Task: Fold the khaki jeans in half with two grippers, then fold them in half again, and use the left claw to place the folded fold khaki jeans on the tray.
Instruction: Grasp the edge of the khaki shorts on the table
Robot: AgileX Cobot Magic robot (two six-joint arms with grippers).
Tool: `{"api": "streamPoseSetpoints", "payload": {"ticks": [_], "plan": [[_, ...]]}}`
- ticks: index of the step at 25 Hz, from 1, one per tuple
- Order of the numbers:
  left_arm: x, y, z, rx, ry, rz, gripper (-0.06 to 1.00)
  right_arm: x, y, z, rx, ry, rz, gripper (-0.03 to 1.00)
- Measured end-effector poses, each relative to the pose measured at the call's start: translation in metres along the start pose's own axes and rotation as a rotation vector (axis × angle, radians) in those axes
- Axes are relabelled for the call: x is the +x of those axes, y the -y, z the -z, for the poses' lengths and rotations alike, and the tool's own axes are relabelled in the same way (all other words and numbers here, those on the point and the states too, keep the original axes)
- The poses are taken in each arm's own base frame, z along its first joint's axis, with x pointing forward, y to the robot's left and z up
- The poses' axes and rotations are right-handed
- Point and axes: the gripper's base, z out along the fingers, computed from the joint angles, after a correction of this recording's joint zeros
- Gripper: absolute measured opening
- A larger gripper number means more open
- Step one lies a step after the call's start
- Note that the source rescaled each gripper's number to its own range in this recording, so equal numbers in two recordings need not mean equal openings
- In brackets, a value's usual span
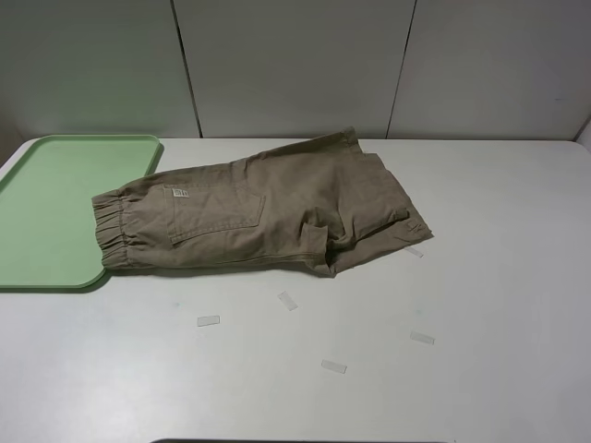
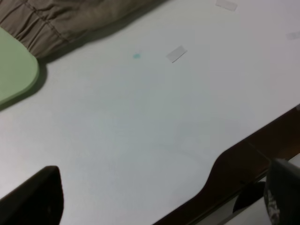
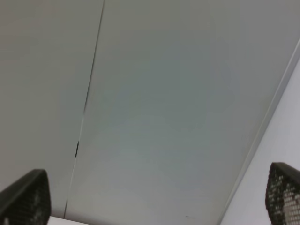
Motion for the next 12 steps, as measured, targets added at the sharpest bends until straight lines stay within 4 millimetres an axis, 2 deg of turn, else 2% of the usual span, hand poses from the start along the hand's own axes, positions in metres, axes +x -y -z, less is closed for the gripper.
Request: {"api": "streamPoseSetpoints", "payload": {"ticks": [12], "plan": [[0.024,0.003,0.022,-0.006,0.224,-0.019,0.85,0.000,-0.002,-0.001,-0.022,-0.004,-0.020,1.00]]}}
